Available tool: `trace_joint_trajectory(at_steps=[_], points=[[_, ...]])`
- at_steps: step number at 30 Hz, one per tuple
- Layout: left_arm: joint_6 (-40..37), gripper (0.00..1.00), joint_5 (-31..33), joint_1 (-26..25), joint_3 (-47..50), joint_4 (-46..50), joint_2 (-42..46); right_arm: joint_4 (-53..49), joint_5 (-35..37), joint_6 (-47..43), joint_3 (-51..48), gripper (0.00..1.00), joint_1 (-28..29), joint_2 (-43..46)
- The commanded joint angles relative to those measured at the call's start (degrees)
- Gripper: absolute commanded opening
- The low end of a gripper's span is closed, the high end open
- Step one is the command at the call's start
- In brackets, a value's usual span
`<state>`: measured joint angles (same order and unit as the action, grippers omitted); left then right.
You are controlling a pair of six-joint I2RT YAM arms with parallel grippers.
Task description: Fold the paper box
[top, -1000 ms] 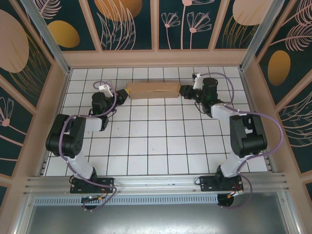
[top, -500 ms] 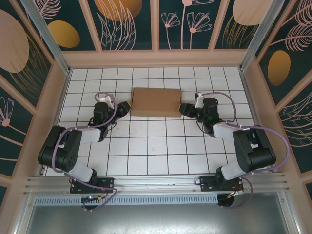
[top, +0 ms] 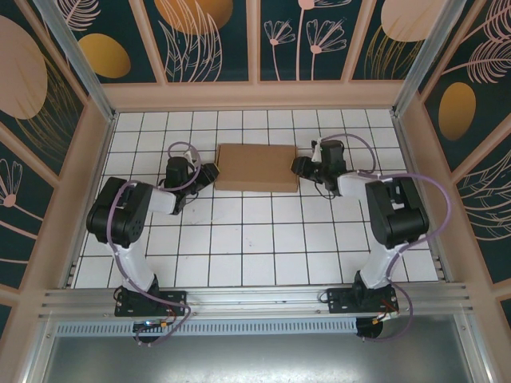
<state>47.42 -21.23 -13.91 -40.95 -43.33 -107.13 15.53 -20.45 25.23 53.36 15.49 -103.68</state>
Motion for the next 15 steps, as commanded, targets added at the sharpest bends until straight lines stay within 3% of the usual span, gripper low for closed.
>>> trace_joint_trajectory(at_steps=[1,10,12,15], points=[[0.4,0.22,-2.8,0.0,-2.3,-0.8,-1.8,-6.4,0.3,0.1,5.2,0.3,0.3,-3.7],[-0.1,0.24,-2.0,0.0,-5.2,1.4,-4.1,-11.6,0.4,-1.9,13.1,0.29,0.3,-9.2],[0.0,0.35,-0.6,0.1,-5.2,2.5,-2.7,-12.2,1.9,-2.1,12.9,0.37,0.3,-8.0],[-4.6,0.57,3.2,0.6,-5.8,7.8,4.1,-10.5,5.9,-3.5,9.7,0.6,0.1,-1.0]])
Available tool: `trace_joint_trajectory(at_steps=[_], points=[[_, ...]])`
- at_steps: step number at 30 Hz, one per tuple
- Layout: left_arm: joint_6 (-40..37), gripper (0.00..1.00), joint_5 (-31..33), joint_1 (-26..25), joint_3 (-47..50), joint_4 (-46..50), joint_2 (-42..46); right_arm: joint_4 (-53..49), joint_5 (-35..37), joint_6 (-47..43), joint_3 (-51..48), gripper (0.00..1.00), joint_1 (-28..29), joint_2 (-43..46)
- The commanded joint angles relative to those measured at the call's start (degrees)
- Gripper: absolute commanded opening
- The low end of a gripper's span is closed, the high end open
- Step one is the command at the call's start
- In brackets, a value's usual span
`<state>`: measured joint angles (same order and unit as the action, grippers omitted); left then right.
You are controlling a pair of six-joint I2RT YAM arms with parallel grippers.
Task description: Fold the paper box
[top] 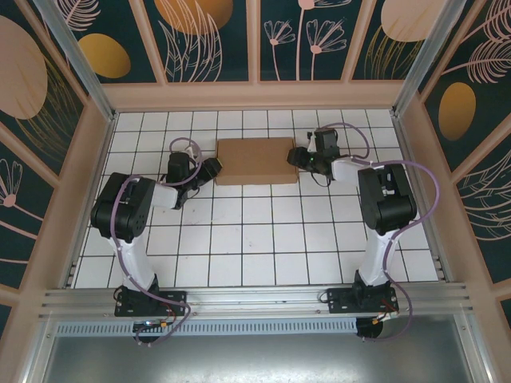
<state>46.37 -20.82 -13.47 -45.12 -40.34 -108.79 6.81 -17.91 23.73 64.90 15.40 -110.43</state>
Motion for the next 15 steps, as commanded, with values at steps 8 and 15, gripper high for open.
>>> trace_joint_trajectory(at_steps=[8,15], points=[[-12.0,0.99,18.6,0.2,0.0,16.0,28.4,3.8,10.2,-6.7,-9.0,0.99,-0.8,28.9],[-37.2,0.99,42.2,0.5,26.4,-15.8,42.0,37.7,21.4,-21.2,-37.8,0.99,-0.5,45.9]])
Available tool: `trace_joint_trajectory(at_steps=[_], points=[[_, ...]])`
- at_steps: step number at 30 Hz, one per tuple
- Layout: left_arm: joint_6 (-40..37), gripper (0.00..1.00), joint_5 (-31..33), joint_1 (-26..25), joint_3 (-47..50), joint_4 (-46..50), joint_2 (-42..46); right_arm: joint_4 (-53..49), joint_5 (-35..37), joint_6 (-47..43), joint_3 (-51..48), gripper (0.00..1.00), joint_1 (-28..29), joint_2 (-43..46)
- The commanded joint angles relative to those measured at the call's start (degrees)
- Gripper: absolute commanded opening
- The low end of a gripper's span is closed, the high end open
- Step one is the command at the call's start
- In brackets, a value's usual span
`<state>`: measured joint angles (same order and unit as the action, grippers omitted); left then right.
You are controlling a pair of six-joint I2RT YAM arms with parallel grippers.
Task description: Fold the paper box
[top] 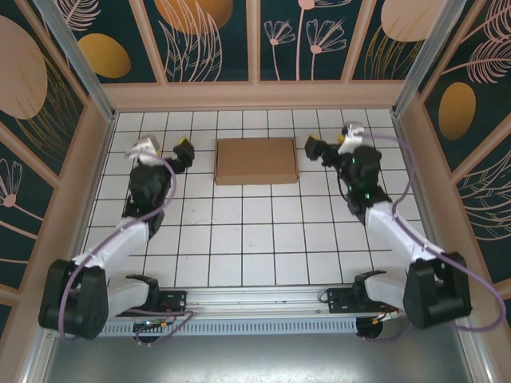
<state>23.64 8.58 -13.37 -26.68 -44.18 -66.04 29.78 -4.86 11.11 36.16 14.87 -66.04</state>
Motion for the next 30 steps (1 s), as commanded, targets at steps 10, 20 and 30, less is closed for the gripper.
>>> trace_joint_trajectory(at_steps=[10,20,30], points=[[-19.8,0.99,9.1,9.3,10.9,-23.3,-9.2,42.6,23.4,-14.6,-27.9,0.99,-8.9,-6.4],[-16.0,0.99,5.2,11.9,8.4,-9.6,-7.0,67.3,11.2,-9.6,-33.2,0.99,-15.4,-25.5],[-19.4,0.99,2.0,11.8,19.9,-38.2,-17.1,49.1,2.3,-8.3,-25.1,0.99,-18.5,-23.6]])
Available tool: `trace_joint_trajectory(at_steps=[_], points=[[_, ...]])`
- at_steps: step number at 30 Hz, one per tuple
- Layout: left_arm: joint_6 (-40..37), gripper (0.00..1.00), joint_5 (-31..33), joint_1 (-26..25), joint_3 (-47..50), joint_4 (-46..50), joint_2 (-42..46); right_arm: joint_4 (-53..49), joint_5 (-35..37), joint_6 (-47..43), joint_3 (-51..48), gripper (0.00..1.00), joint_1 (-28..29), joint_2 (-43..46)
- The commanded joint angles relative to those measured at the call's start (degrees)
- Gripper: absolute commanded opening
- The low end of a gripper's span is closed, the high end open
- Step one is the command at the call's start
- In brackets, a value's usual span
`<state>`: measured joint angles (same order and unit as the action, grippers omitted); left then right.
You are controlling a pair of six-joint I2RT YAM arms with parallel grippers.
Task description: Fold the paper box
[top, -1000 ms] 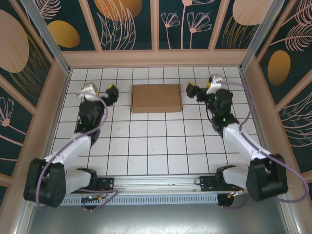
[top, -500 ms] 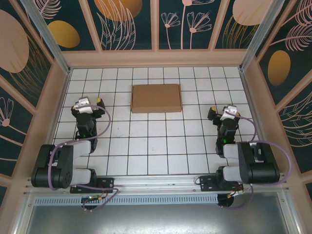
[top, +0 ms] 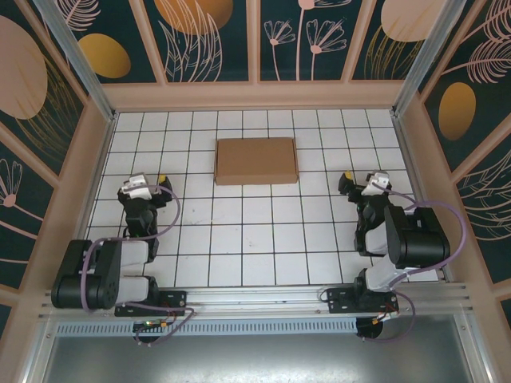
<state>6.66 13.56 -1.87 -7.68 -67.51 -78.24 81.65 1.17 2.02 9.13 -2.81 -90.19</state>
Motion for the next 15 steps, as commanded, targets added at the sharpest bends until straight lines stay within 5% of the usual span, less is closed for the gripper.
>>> trace_joint_trajectory(at_steps=[1,2,4,15], points=[[-3.5,0.99,-6.2,0.4,1.2,-19.1,-8.9,-3.2,-4.5,0.7,2.1,0.99,-1.1,0.6],[-4.2,0.99,-8.0,0.4,0.0,-19.5,-10.1,-3.1,-4.8,0.8,2.0,0.99,-1.3,0.5],[-3.6,0.99,-6.4,0.4,-5.9,-4.4,-8.5,-3.2,-4.9,0.8,2.2,0.99,-1.3,0.5],[-2.3,0.99,-7.8,1.9,-6.6,-4.2,-9.1,-5.2,-2.3,-0.3,3.3,0.99,0.1,0.5]])
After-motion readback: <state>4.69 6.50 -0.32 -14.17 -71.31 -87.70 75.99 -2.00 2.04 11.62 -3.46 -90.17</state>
